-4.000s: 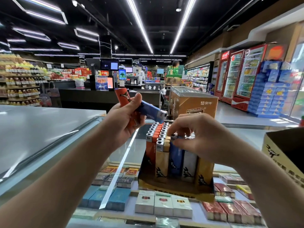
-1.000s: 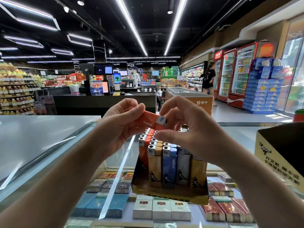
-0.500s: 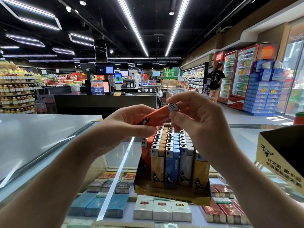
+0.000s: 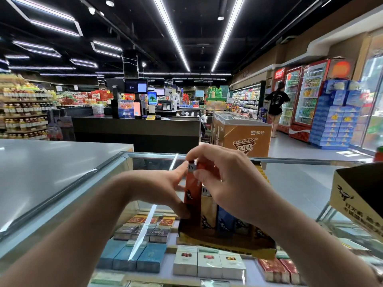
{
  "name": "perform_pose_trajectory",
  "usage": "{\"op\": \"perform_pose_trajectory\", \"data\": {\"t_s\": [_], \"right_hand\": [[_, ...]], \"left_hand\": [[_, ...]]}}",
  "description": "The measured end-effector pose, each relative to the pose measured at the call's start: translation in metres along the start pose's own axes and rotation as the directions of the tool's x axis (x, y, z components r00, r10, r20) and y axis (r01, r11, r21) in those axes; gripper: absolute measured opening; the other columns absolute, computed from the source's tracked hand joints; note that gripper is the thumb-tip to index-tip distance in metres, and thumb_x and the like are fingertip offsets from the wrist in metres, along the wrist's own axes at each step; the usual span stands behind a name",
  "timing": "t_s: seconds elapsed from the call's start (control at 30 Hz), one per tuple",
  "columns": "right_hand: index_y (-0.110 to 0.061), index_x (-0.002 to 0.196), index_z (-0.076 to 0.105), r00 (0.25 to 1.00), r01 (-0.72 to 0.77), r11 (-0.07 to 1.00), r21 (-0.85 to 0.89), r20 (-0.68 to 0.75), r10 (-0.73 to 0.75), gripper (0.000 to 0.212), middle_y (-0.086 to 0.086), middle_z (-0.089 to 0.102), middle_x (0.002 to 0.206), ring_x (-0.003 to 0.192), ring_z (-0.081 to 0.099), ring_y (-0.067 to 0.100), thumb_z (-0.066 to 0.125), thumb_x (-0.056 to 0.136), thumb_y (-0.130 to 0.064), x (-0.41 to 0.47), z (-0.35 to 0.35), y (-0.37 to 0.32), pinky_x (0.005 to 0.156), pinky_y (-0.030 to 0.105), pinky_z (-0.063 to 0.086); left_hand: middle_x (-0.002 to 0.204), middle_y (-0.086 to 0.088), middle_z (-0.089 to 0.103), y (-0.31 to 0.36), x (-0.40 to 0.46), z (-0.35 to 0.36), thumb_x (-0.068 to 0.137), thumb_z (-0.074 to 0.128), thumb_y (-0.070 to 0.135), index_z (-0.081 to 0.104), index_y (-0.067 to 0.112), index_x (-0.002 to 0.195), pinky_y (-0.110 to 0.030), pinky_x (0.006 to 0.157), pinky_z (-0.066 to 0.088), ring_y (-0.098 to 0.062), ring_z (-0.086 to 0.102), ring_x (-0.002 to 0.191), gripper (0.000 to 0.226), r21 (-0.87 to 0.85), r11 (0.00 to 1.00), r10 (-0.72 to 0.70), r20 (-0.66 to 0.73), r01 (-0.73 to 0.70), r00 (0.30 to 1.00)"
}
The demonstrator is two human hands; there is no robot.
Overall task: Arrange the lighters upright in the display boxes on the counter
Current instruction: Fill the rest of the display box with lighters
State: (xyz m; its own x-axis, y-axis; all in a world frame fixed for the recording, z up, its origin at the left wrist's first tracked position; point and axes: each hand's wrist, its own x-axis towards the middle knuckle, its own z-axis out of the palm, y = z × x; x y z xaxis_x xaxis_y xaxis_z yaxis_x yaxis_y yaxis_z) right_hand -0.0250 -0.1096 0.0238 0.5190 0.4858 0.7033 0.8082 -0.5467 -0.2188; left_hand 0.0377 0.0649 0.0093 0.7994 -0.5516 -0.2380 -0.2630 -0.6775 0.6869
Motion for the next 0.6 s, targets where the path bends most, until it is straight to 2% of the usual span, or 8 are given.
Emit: {"op": "perform_pose_trajectory", "data": {"t_s": [0.07, 0.2, 0.27, 0.4, 0.5, 0.6], "right_hand": [[-0.016, 0.106, 0.064, 0.999, -0.014, 1.000, -0.023, 0.036, 0.015, 0.022, -0.015, 0.057, 0.090, 0.077, 0.052, -0.002, 0.062, 0.086, -0.006, 0.000, 0.001, 0.000, 0.074, 0.010, 0.044], [-0.017, 0.107, 0.065, 0.995, -0.035, 0.996, -0.077, 0.092, 0.042, 0.022, -0.006, 0.064, 0.097, 0.085, 0.055, 0.007, 0.060, 0.087, -0.010, 0.000, 0.005, -0.001, 0.077, 0.018, 0.047], [-0.017, 0.107, 0.065, 0.994, -0.040, 0.993, -0.107, 0.099, 0.051, 0.022, -0.005, 0.065, 0.098, 0.087, 0.054, 0.007, 0.059, 0.087, -0.012, 0.000, 0.006, 0.000, 0.080, 0.019, 0.046], [-0.019, 0.108, 0.066, 0.992, -0.033, 0.985, -0.168, 0.112, 0.052, 0.022, -0.007, 0.065, 0.097, 0.089, 0.047, 0.005, 0.058, 0.088, -0.015, -0.001, 0.011, -0.001, 0.083, 0.019, 0.039], [-0.022, 0.107, 0.066, 0.992, -0.012, 0.978, -0.206, 0.118, 0.037, 0.022, -0.008, 0.065, 0.096, 0.087, 0.042, 0.004, 0.056, 0.088, -0.018, 0.000, 0.013, -0.002, 0.083, 0.021, 0.032], [-0.025, 0.108, 0.064, 0.991, -0.038, 0.976, -0.215, 0.117, 0.064, 0.021, -0.010, 0.063, 0.091, 0.084, 0.036, 0.002, 0.055, 0.089, -0.021, -0.002, 0.014, -0.001, 0.078, 0.022, 0.023]], "left_hand": [[0.111, 0.022, 0.050, 0.003, 0.000, 0.002, 0.072, 0.073, 0.003, 0.016, 0.031, 0.142, -0.008, 0.073, 0.048, 0.005, 0.055, 0.101, 0.095, -0.047, 0.999, 0.001, 0.042, 0.001, 0.999], [0.112, 0.014, 0.052, 0.003, 0.001, 0.003, 0.074, 0.071, 0.001, 0.020, 0.025, 0.141, -0.012, 0.075, 0.051, -0.005, 0.059, 0.105, 0.087, -0.016, 1.000, -0.015, 0.010, 0.015, 1.000], [0.110, 0.015, 0.052, 0.003, 0.001, 0.002, 0.075, 0.070, 0.000, 0.021, 0.027, 0.138, -0.011, 0.070, 0.050, 0.000, 0.061, 0.098, 0.085, -0.036, 0.999, -0.015, 0.019, 0.016, 1.000], [0.105, 0.015, 0.056, 0.002, 0.002, 0.002, 0.076, 0.068, -0.003, 0.028, 0.034, 0.119, -0.008, 0.066, 0.049, 0.010, 0.062, 0.087, 0.069, -0.049, 0.999, 0.001, 0.046, 0.002, 0.999], [0.106, 0.011, 0.061, 0.001, 0.001, 0.001, 0.077, 0.069, 0.001, 0.039, 0.037, 0.107, -0.007, 0.067, 0.048, 0.003, 0.063, 0.093, 0.055, -0.012, 1.000, -0.017, 0.054, 0.017, 0.998], [0.108, 0.010, 0.060, 0.001, 0.000, 0.001, 0.077, 0.069, 0.001, 0.041, 0.039, 0.110, -0.008, 0.068, 0.049, 0.003, 0.063, 0.095, 0.058, -0.009, 1.000, -0.030, 0.054, 0.030, 0.998]]}}
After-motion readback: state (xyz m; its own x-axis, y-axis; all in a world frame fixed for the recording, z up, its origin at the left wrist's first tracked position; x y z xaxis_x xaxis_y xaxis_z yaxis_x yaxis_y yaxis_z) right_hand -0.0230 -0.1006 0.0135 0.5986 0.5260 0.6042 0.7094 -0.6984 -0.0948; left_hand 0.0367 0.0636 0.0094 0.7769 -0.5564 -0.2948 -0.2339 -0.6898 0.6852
